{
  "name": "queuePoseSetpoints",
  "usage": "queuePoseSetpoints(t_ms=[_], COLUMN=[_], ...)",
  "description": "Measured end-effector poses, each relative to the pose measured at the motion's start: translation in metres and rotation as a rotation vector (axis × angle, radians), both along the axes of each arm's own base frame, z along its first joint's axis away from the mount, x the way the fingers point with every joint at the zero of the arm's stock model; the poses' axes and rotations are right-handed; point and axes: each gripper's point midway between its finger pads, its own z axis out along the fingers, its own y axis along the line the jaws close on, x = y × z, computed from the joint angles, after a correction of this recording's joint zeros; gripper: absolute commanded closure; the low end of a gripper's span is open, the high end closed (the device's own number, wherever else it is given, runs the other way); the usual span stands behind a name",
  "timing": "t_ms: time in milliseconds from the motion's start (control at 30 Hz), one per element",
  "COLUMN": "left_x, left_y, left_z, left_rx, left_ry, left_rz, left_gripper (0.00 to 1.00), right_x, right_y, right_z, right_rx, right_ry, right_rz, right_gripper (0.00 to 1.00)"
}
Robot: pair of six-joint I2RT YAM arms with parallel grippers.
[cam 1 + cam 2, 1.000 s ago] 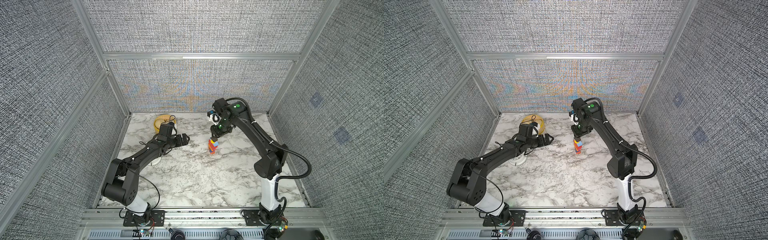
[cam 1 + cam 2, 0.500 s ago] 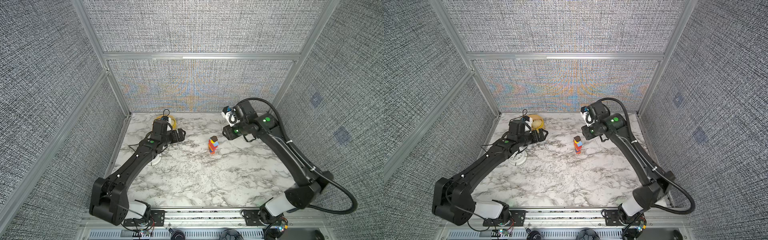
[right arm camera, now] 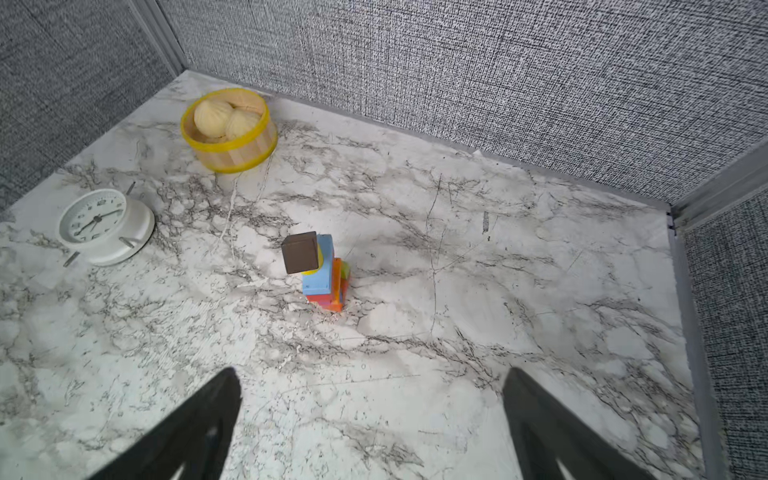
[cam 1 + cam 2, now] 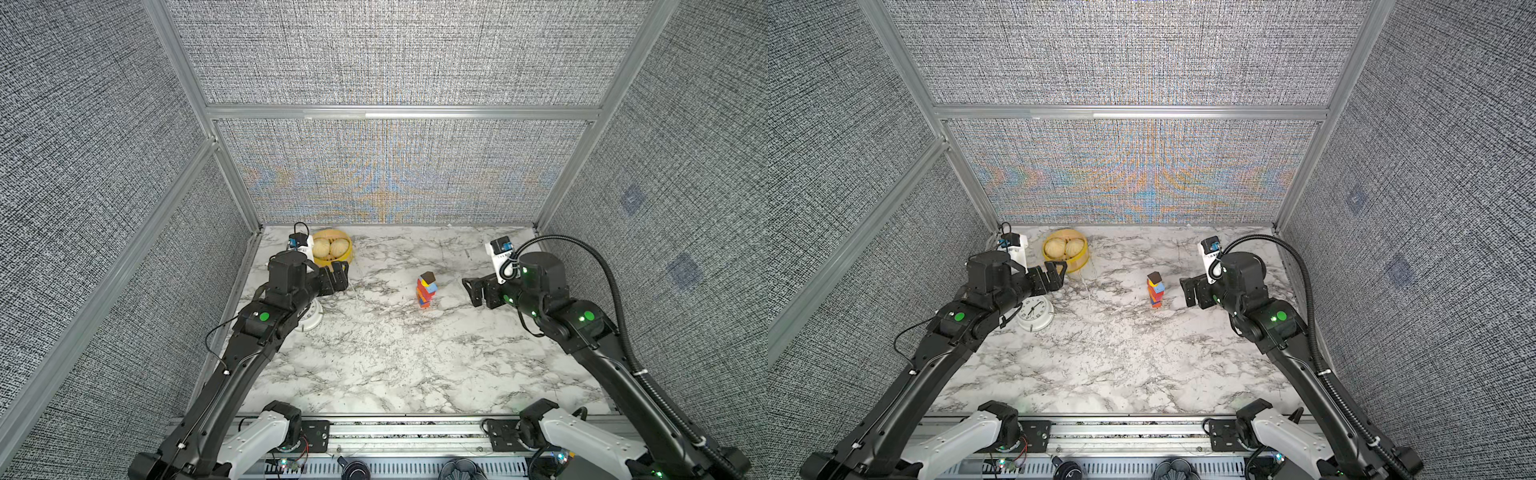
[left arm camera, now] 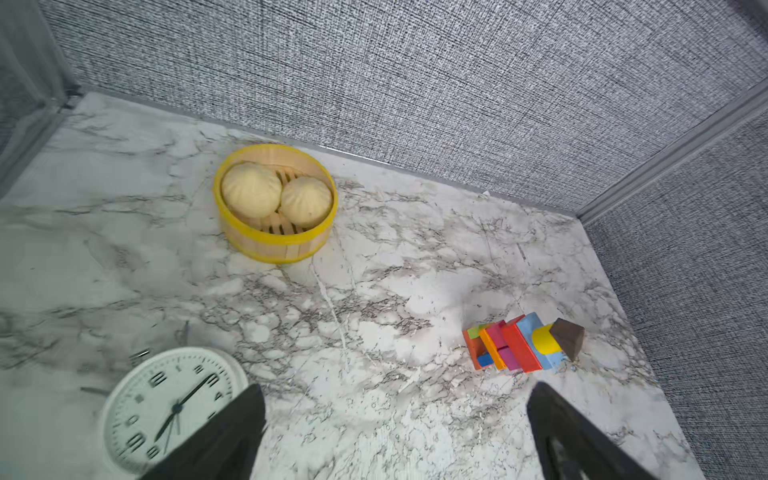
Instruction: Build the wood block tower
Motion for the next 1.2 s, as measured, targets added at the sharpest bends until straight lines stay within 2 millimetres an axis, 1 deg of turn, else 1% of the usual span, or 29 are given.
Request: queuePoseSetpoints(t_ms=[100, 167, 300, 400, 467, 567, 667, 767, 867, 933, 1067, 1133, 1200], left_x=[-0.017, -0.029, -0.048, -0.052, -0.054, -0.052, -0.047, -0.040, -0.032, -0.029, -0.019, -0.016, -0.012], left_y=[0.019, 0.031, 0.053, 0.068, 0.076, 0.078, 0.081, 0.085, 0.087, 0.090, 0.104, 0.108, 0.111], left_z=[0.008, 0.010, -0.010, -0.024, -0.027, -0.026, -0.032, -0.045, -0.068, -0.079, -0.081, -0.085, -0.093], left_rx=[0.018, 0.019, 0.028, 0.047, 0.060, 0.095, 0.153, 0.203, 0.260, 0.298, 0.369, 0.411, 0.450], left_ry=[-0.036, -0.083, -0.143, -0.172, -0.189, -0.217, -0.237, -0.259, -0.277, -0.279, -0.290, -0.285, -0.270], left_rz=[0.060, 0.098, 0.173, 0.241, 0.276, 0.279, 0.283, 0.302, 0.309, 0.324, 0.405, 0.424, 0.424], left_gripper=[0.01, 0.01, 0.01, 0.01, 0.01, 0.01, 0.01, 0.01, 0.01, 0.01, 0.01, 0.01, 0.01], right_x=[-0.005, -0.008, -0.013, -0.013, -0.011, -0.011, -0.011, -0.011, -0.009, -0.007, -0.007, -0.006, -0.006], right_y=[-0.010, -0.018, -0.033, -0.041, -0.045, -0.050, -0.055, -0.057, -0.059, -0.059, -0.062, -0.065, -0.068], right_z=[-0.010, -0.021, -0.040, -0.056, -0.070, -0.093, -0.103, -0.115, -0.121, -0.123, -0.125, -0.130, -0.141], right_rx=[-0.006, -0.023, -0.056, -0.075, -0.082, -0.099, -0.091, -0.079, -0.079, -0.079, -0.078, -0.087, -0.106], right_ry=[-0.046, -0.068, -0.138, -0.185, -0.224, -0.265, -0.333, -0.373, -0.392, -0.397, -0.411, -0.411, -0.393], right_rz=[-0.033, -0.054, -0.099, -0.136, -0.152, -0.172, -0.197, -0.212, -0.223, -0.227, -0.244, -0.259, -0.266], right_gripper=[0.01, 0.01, 0.01, 0.01, 0.01, 0.01, 0.01, 0.01, 0.01, 0.01, 0.01, 0.01, 0.01])
